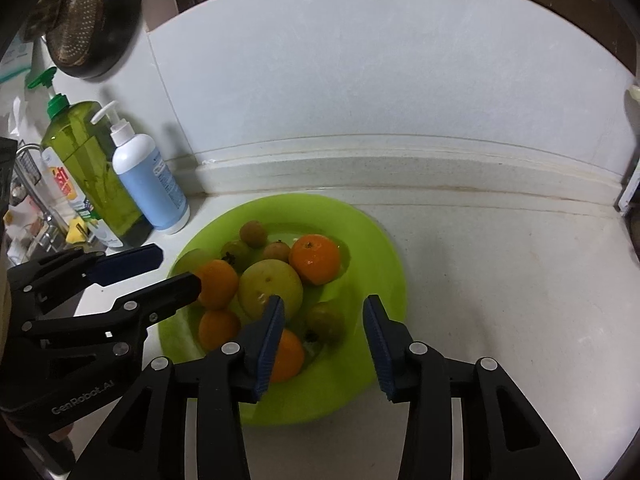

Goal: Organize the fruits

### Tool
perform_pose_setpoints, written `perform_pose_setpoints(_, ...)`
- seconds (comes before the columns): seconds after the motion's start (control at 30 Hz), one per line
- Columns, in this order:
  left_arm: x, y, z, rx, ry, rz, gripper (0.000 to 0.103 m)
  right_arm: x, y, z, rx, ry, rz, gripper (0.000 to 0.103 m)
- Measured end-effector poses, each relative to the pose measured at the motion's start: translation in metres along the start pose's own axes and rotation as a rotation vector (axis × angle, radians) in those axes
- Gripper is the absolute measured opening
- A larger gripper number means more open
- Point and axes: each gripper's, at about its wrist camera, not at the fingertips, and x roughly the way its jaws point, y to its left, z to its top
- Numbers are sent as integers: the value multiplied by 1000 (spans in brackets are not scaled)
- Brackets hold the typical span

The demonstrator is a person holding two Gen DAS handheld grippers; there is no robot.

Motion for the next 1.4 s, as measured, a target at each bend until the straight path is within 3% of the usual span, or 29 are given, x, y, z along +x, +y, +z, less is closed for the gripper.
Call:
perform_pose_setpoints(0.27, -56, 1, -24, -26, -86, 61, 57, -48, 15, -18, 3, -70, -22, 53)
perform_pose_setpoints(0.53, -116, -3, -62, -8, -169, 69, 66, -111, 37, -55, 32, -148, -64, 61)
perform_pose_setpoints(0.77, -165, -4, -100, -25, -224, 83, 82, -157, 56, -92, 46, -206, -91, 70)
perform_pose_setpoints(1.2, -251, -37, -174, -112, -313, 144, 102, -245, 71, -164, -8, -295, -77, 84)
perform_pose_setpoints(1.4, -283, -58, -209, -131, -326, 169, 103, -285, 69, -198, -20, -324, -80, 87)
